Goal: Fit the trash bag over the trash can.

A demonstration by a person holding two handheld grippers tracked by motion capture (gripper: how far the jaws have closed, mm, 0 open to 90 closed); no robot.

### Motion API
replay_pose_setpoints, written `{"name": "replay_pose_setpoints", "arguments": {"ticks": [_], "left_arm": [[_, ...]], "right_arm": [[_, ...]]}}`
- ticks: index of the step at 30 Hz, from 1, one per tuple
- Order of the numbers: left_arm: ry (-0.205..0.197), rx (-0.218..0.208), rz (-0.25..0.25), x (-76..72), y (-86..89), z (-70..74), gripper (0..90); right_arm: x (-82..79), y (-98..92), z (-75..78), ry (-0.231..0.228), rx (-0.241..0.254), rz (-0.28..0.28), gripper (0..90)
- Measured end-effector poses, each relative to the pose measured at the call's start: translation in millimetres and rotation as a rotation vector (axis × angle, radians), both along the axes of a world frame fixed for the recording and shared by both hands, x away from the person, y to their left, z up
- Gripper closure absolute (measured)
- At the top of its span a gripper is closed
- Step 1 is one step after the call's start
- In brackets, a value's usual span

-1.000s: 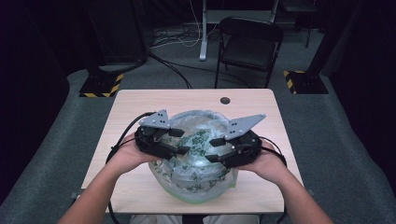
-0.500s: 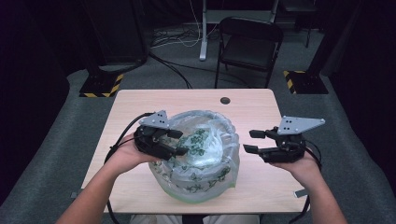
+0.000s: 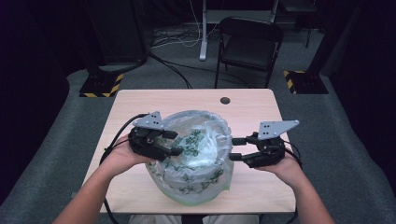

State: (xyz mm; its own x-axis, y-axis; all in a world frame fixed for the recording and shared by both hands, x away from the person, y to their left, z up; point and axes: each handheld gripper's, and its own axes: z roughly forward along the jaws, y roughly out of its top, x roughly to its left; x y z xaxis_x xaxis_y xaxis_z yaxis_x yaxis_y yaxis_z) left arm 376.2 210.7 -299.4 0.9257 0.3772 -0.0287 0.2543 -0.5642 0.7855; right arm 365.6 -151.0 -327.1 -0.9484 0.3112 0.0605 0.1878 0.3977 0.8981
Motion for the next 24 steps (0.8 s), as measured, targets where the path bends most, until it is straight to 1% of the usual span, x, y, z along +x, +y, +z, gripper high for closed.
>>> {"name": "replay_pose_setpoints", "arguments": {"ticks": [3,6,8,9,12,13,15,16,17,18,19,20,23,24], "left_arm": [[0.002,-0.004,0.029,-1.0,15.5,-0.8,38.7],[0.0,-0.01,0.064,-2.2,30.7,-0.3,38.7],[-0.004,-0.015,0.078,-3.0,39.8,0.8,38.7],[-0.008,-0.019,0.094,-4.1,48.7,2.6,38.8],[-0.017,-0.036,0.124,-6.8,64.3,7.1,38.9],[-0.017,-0.036,0.124,-6.8,64.3,7.1,39.0],[-0.025,-0.04,0.14,-9.1,71.8,10.6,39.0],[-0.035,-0.036,0.148,-11.4,77.1,14.4,39.1],[-0.035,-0.036,0.148,-11.4,77.1,14.4,39.1],[-0.051,-0.04,0.153,-14.5,82.5,20.1,39.2],[-0.051,-0.04,0.153,-14.5,82.5,20.1,39.3],[-0.067,-0.042,0.147,-17.2,85.1,25.9,39.3],[-0.084,-0.046,0.117,-20.4,83.6,33.9,39.6],[-0.091,-0.042,0.098,-21.5,81.5,36.5,39.6]], "right_arm": [[1.8,16.9,-0.6,0.007,0.0,0.049,44.2],[5.9,31.2,-0.7,0.015,0.003,0.064,44.1],[8.2,39.2,-1.0,0.015,0.005,0.072,44.0],[10.2,48.3,-1.5,0.019,0.01,0.074,43.6],[13.2,60.5,-2.3,0.022,0.015,0.08,43.1],[13.2,60.5,-2.3,0.022,0.015,0.08,43.1],[15.0,70.5,-2.9,0.026,0.015,0.083,42.9],[16.3,79.1,-2.5,0.028,0.01,0.084,42.9],[16.3,79.1,-2.5,0.028,0.01,0.084,42.9],[17.2,87.2,-2.0,0.027,0.005,0.084,42.9],[17.5,90.9,-1.9,0.025,0.003,0.084,42.9],[17.8,94.2,-1.9,0.022,0.002,0.084,42.9],[19.3,101.4,-2.4,0.025,0.004,0.087,42.7],[19.6,102.6,-2.5,0.024,0.005,0.087,42.5]]}}
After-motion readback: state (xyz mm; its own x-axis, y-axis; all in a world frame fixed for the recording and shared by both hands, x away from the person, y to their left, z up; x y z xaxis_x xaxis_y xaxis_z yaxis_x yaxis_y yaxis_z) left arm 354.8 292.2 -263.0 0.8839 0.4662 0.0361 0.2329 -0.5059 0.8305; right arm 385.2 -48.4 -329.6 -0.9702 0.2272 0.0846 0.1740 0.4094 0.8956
